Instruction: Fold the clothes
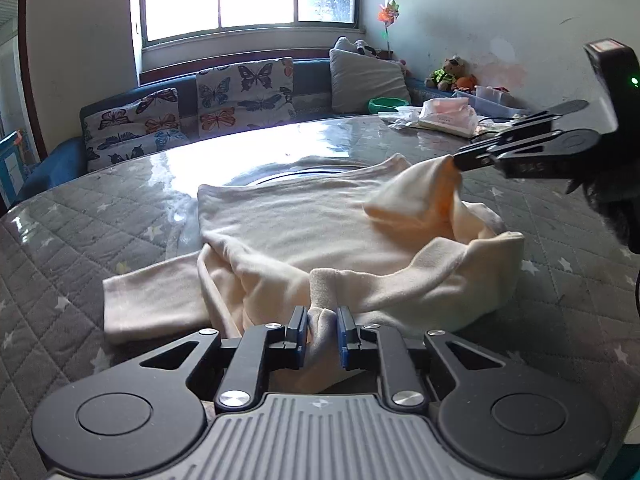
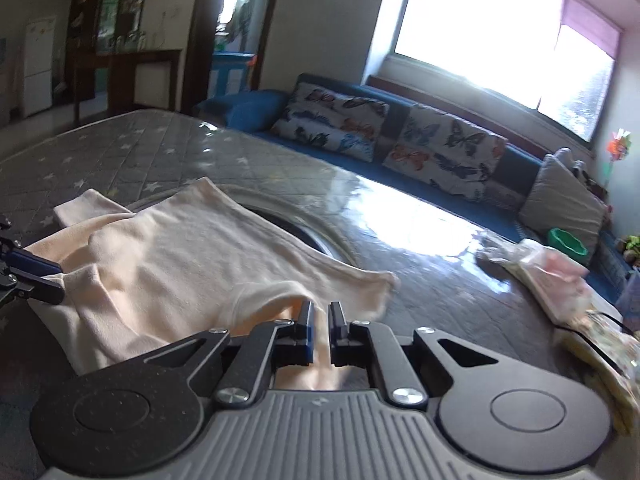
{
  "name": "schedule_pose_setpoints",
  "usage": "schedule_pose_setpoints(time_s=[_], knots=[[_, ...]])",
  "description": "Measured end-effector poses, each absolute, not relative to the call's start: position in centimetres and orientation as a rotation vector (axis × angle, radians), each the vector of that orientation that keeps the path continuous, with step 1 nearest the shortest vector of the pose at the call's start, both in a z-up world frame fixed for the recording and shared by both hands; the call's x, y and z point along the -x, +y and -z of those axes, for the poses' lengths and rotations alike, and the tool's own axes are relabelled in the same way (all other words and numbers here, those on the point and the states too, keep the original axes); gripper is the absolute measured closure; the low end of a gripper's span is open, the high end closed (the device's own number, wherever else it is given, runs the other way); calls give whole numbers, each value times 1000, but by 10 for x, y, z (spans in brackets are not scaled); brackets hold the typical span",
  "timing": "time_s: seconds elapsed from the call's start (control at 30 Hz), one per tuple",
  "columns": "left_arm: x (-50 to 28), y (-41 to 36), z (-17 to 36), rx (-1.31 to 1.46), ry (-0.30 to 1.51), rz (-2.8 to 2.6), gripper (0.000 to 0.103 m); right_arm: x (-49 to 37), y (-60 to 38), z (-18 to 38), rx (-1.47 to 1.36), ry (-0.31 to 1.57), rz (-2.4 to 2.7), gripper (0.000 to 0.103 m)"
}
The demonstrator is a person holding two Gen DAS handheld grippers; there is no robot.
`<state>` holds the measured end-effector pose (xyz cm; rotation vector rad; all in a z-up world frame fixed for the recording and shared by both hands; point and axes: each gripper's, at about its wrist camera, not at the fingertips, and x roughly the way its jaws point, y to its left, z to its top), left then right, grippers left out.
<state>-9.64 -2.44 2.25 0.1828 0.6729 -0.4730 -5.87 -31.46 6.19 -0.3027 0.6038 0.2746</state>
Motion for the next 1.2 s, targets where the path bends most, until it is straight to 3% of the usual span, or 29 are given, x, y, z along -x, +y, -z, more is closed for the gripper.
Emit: schedule_pose_setpoints(time_s=[0.27, 0.37, 0.53, 0.67, 0.83, 0.9, 0.97, 1.0, 1.03, 1.2], knots=[[118, -20, -21, -179, 669, 514, 86, 106, -353, -55, 276, 627, -202, 97], [124, -21, -20, -184, 671, 533, 86, 103, -348, -55, 262, 629, -233, 92], [135, -19, -14, -212, 681, 557, 86, 83, -320, -58, 247, 611, -323, 66], [136, -18, -13, -214, 681, 556, 85, 54, -295, -55, 257, 621, -370, 56], [136, -18, -18, -238, 651, 553, 84, 12, -270, -40, 286, 685, -389, 50], [136, -19, -24, -249, 625, 551, 79, 3, -266, -35, 300, 708, -391, 55], [134, -20, -32, -252, 601, 556, 66, -3, -266, -30, 296, 726, -398, 80], [132, -22, -36, -259, 586, 559, 62, -3, -267, -29, 292, 729, -394, 84], [131, -25, -40, -266, 570, 562, 57, -2, -268, -30, 286, 728, -389, 88], [113, -51, -46, -300, 539, 634, 51, 26, -292, -48, 255, 651, -332, 91]])
